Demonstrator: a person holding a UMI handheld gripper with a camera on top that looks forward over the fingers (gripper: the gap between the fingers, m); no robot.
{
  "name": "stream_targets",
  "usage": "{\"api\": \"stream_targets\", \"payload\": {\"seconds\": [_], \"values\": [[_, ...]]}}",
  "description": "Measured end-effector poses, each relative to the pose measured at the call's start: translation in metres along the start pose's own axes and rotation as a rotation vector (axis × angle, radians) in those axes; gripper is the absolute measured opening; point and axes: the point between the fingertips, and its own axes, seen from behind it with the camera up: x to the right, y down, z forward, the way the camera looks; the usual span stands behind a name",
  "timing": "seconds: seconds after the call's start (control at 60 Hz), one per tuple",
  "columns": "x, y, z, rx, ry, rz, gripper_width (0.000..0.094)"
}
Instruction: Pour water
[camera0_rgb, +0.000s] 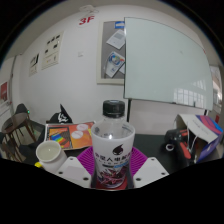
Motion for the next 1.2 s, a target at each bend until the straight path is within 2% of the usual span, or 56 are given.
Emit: {"api": "stream_targets", "payload": {"seconds": [0.05,0.083,0.167,0.3,0.35,0.4,0.45,0.517,0.667,0.933,1.2], "values": [[-0.002,0.015,0.001,-0.020,0.006,0.013,0.0403],[-0.001,0.013,0.001,0.019,0.005,0.011,0.0405],[0.000,0.017,-0.001,0.041,0.012,-0.008,0.0407],[-0.001,0.014,-0.002,0.029,0.018,0.001,0.0547],[0.000,0.024,-0.001,-0.024,0.021,-0.009,0.0635],[0.000,0.033,-0.003,-0.078,0.015,-0.004,0.0852],[-0.001,0.034,-0.009,-0.092,0.020,0.012,0.0819],[-0.002,0.034,-0.021,-0.106,0.030,0.001,0.0856],[-0.011,0.029,-0.070,-0.120,0.060,-0.022,0.0840],[-0.043,0.024,-0.217,-0.134,0.174,-0.047,0.0844],[-0.082,0.026,-0.350,-0.136,0.222,-0.004,0.0844]]}}
